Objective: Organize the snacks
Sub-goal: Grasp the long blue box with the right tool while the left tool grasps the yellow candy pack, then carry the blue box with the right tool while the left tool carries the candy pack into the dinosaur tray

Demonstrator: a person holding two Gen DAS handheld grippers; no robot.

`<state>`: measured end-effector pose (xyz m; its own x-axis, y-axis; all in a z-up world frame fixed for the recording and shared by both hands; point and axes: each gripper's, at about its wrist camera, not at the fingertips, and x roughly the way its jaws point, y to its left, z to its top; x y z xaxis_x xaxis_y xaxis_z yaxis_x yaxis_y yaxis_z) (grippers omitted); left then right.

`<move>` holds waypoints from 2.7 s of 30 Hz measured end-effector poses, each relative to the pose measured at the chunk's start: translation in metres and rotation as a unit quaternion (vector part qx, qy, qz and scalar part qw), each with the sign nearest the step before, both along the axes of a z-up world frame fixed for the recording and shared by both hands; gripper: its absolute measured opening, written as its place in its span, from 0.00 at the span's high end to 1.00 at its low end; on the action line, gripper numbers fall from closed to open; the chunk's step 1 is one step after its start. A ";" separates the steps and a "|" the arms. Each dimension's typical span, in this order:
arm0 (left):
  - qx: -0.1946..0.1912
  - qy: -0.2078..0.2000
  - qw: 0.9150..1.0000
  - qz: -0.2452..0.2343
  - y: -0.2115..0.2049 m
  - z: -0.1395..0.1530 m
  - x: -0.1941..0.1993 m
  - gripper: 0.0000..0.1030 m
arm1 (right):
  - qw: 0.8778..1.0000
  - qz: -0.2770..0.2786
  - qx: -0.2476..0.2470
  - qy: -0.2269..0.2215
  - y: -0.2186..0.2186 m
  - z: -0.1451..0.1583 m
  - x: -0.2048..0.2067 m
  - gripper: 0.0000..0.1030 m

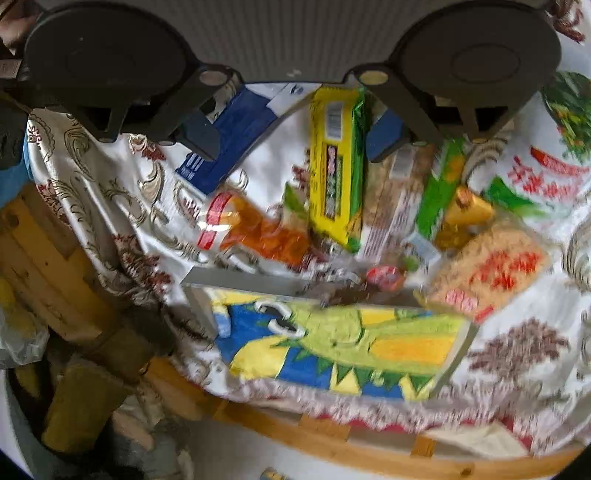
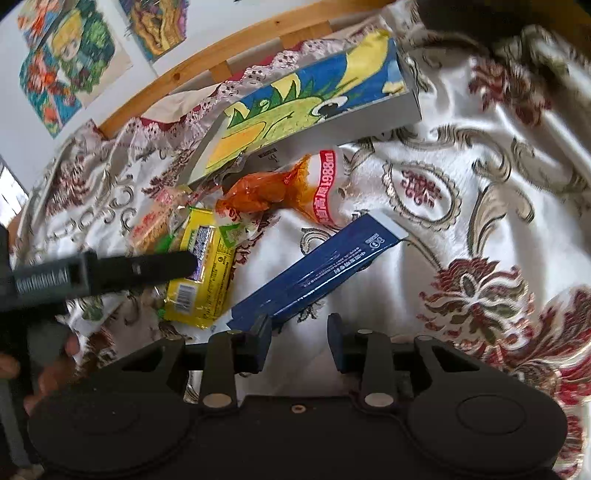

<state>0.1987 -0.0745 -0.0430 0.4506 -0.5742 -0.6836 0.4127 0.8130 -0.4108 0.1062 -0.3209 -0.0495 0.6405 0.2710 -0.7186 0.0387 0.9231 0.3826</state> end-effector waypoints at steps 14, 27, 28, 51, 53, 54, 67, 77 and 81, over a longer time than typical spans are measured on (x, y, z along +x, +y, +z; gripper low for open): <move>0.014 0.022 0.999 0.031 -0.007 -0.011 0.028 0.68 | 0.990 -0.041 0.138 0.015 -0.024 -0.017 0.035 0.69; 0.027 0.033 0.999 0.032 -0.016 -0.026 0.032 0.73 | 0.983 -0.023 0.179 0.020 -0.006 -0.027 0.041 0.27; 0.024 0.036 0.998 0.035 -0.015 -0.026 0.032 0.73 | 0.984 -0.020 0.175 0.015 -0.003 -0.029 0.043 0.27; 0.007 0.018 0.996 0.091 0.016 0.014 -0.022 0.88 | 0.988 -0.055 0.130 -0.058 0.004 0.018 0.005 0.93; 0.014 0.011 0.995 0.093 0.015 0.024 -0.026 0.88 | 0.989 -0.052 0.120 -0.070 0.005 0.027 0.001 0.94; 0.014 0.005 0.995 0.095 0.014 0.029 -0.026 0.88 | 0.989 -0.050 0.115 -0.077 0.006 0.031 -0.001 0.94; 0.005 -0.079 0.990 0.116 -0.026 0.099 0.040 0.88 | 0.977 -0.021 0.066 -0.202 -0.014 0.108 0.051 0.94; -0.006 -0.084 0.988 0.129 -0.080 0.084 0.127 0.88 | 0.969 -0.077 0.104 -0.213 -0.071 0.101 0.156 0.94; 0.002 -0.069 0.989 0.128 -0.099 0.059 0.159 0.88 | 0.966 -0.092 0.120 -0.210 -0.091 0.074 0.178 0.94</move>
<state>0.3577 -0.1734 0.0161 0.6696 -0.4273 -0.6075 0.2458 0.8994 -0.3616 0.2837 -0.4116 0.0244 0.9151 0.2518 -0.3149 -0.0122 0.7979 0.6027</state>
